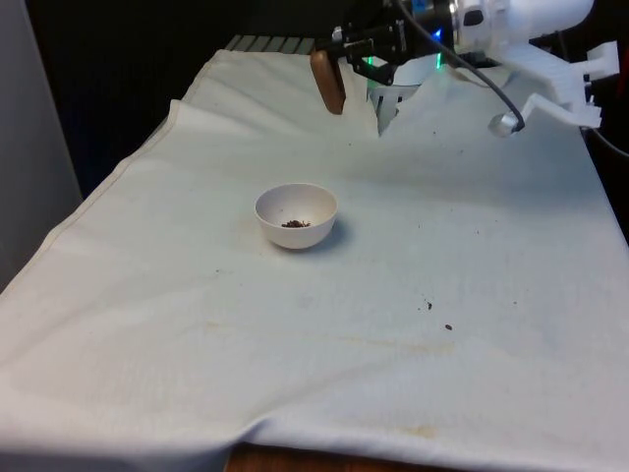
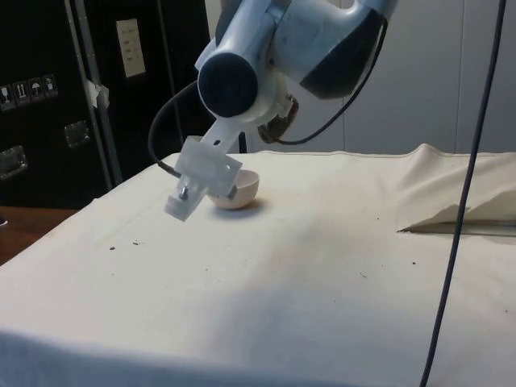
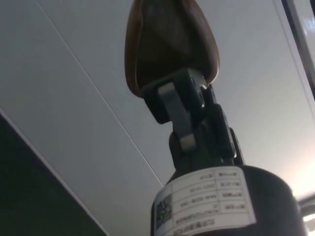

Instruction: Pour the coffee beans from the cup into the bowl.

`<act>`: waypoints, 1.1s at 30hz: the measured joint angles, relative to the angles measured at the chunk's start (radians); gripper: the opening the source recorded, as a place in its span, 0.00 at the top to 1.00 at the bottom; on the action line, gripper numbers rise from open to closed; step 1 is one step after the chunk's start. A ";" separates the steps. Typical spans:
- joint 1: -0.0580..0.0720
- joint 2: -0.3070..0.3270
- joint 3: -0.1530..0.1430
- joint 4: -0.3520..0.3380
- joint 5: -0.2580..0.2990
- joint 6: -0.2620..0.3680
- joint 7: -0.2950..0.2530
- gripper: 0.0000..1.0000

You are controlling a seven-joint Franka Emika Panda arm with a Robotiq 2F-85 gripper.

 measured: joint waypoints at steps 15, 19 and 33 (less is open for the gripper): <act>-0.006 0.000 -0.008 0.000 0.063 0.066 0.036 1.00; -0.006 0.000 -0.014 0.000 0.081 0.089 0.049 1.00; -0.009 0.000 -0.029 0.000 0.121 0.152 0.083 1.00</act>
